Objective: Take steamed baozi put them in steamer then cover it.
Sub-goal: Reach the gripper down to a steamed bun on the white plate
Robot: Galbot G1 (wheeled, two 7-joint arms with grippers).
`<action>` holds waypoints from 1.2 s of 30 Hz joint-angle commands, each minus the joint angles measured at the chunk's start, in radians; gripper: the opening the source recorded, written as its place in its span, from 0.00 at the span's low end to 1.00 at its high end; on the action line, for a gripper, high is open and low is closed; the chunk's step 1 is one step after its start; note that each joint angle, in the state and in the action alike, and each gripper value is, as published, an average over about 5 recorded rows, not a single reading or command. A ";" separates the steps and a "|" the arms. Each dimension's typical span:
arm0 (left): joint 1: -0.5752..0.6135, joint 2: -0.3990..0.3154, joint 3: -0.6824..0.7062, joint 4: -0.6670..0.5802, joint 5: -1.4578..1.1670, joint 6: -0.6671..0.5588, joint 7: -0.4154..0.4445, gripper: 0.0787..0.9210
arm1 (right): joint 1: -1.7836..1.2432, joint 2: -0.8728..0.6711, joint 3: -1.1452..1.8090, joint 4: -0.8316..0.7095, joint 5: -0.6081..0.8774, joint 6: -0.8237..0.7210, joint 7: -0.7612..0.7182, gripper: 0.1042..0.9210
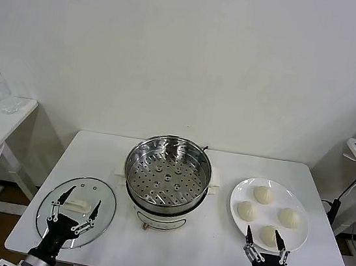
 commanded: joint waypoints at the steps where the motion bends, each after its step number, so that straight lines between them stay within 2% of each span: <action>1: 0.004 0.001 0.005 -0.008 0.005 -0.006 0.000 0.88 | 0.269 -0.129 0.031 -0.048 0.060 -0.213 0.035 0.88; 7: 0.003 -0.001 0.014 -0.015 0.016 -0.012 -0.006 0.88 | 0.570 -0.326 -0.103 -0.237 0.278 -0.262 -0.046 0.88; 10: 0.002 -0.001 0.015 -0.016 0.018 -0.013 -0.009 0.88 | 0.733 -0.423 -0.230 -0.372 0.360 -0.258 -0.146 0.88; 16: -0.002 -0.003 0.018 -0.015 0.022 -0.024 -0.010 0.88 | 1.073 -0.539 -0.540 -0.657 0.378 -0.233 -0.538 0.88; 22: -0.007 -0.005 0.030 -0.017 0.024 -0.026 -0.012 0.88 | 1.400 -0.588 -0.866 -0.856 0.150 -0.215 -1.087 0.88; 25: -0.007 -0.006 0.036 -0.020 0.026 -0.025 -0.012 0.88 | 1.546 -0.574 -1.007 -0.921 0.000 -0.193 -1.274 0.88; 31: -0.011 -0.014 0.043 -0.018 0.026 -0.023 -0.013 0.88 | 1.688 -0.499 -1.122 -1.003 -0.317 -0.156 -1.472 0.88; 36: -0.010 -0.021 0.042 -0.019 0.026 -0.023 -0.015 0.88 | 1.718 -0.428 -1.149 -1.073 -0.506 -0.118 -1.533 0.88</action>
